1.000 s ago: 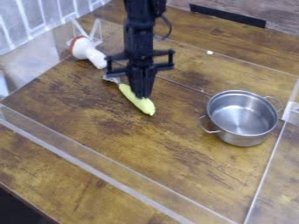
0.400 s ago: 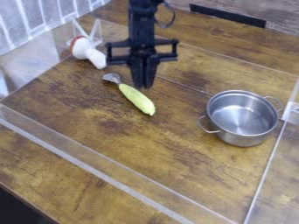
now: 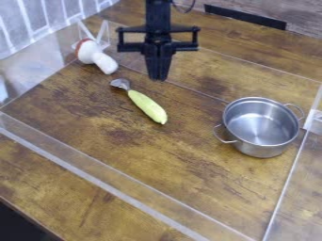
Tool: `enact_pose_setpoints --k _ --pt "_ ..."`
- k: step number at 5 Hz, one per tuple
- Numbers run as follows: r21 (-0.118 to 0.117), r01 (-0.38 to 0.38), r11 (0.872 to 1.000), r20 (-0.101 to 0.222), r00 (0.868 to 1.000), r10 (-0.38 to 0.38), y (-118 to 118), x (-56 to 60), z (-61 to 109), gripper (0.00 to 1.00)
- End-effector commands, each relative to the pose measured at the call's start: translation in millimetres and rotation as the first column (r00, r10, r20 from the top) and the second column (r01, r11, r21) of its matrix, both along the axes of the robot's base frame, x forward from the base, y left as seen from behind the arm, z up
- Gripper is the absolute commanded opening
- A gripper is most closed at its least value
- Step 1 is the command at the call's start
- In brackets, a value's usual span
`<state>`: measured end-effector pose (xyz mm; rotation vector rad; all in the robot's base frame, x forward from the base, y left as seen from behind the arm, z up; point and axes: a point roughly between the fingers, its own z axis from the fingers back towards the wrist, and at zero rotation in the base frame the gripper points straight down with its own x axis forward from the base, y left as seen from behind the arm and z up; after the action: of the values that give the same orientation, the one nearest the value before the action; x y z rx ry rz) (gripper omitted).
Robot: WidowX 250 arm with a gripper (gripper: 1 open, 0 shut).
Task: Move the green spoon to the right
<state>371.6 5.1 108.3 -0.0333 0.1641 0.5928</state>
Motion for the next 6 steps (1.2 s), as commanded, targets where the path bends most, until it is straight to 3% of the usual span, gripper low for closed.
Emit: enact_pose_setpoints --k 1,3,5,6 --pt "-0.001 0.003 1.0 0.087 0.996 -0.003 -7 5.0 25.9 1.0" --pt "-0.011 -0.095 0.995 0.074 0.993 0.095 -17 -4.1 -4.9 1.0" --pt "-0.025 -0.219 0.975 0.072 0.973 0.22 -2 -5.9 -28.0 1.0" --pt "-0.025 -0.191 0.981 0.066 0.979 0.192 8 -11.5 -40.3 1.0"
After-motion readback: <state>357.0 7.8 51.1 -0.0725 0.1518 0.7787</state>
